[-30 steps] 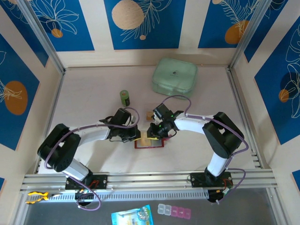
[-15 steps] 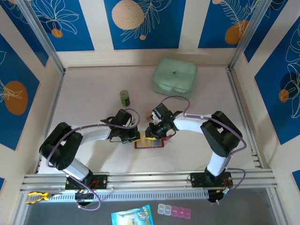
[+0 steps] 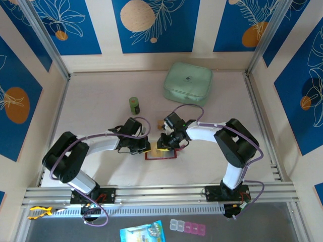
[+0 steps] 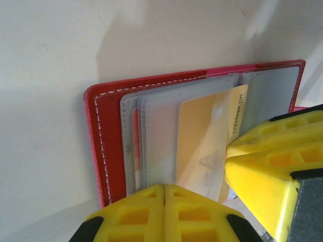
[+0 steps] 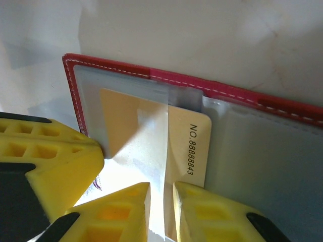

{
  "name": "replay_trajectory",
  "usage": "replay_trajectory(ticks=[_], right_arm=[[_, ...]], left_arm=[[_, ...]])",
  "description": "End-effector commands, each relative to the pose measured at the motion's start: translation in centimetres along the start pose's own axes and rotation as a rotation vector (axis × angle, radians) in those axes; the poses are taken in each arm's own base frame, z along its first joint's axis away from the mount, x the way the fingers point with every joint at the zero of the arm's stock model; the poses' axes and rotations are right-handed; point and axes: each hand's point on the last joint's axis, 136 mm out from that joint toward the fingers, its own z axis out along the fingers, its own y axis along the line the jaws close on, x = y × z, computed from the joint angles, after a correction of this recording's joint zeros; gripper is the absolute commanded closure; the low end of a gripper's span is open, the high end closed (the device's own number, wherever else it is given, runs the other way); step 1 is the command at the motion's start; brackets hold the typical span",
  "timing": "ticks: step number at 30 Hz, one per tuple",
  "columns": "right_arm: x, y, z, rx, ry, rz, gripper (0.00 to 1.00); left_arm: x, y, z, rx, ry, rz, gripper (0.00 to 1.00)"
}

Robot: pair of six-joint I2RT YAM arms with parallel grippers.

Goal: Take the credit cards out of the card holder

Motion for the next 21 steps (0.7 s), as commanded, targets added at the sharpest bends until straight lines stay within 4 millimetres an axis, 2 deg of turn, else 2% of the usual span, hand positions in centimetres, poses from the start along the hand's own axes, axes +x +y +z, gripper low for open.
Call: replay_trajectory(ticks=[1,14,21], right_arm=[[0.2,-0.8,-0.5,0.047,0.002,0.014,0.78],[0.0,0.7,-1.4,-0.008,-0.019,-0.018,0.78],[-0.3,0.7,-2.4,-0.017,-0.043,-0.015,0.78]], left_arm=[[-0.1,-0.1,0.1,-0.017,0.003,0.015,0.97],[-0.7,-1.9,-0.8,0.031,-0.013,0.023,0.97],[-0.5,-2.2,-0.4,0.033,0.002,0.028,0.97]])
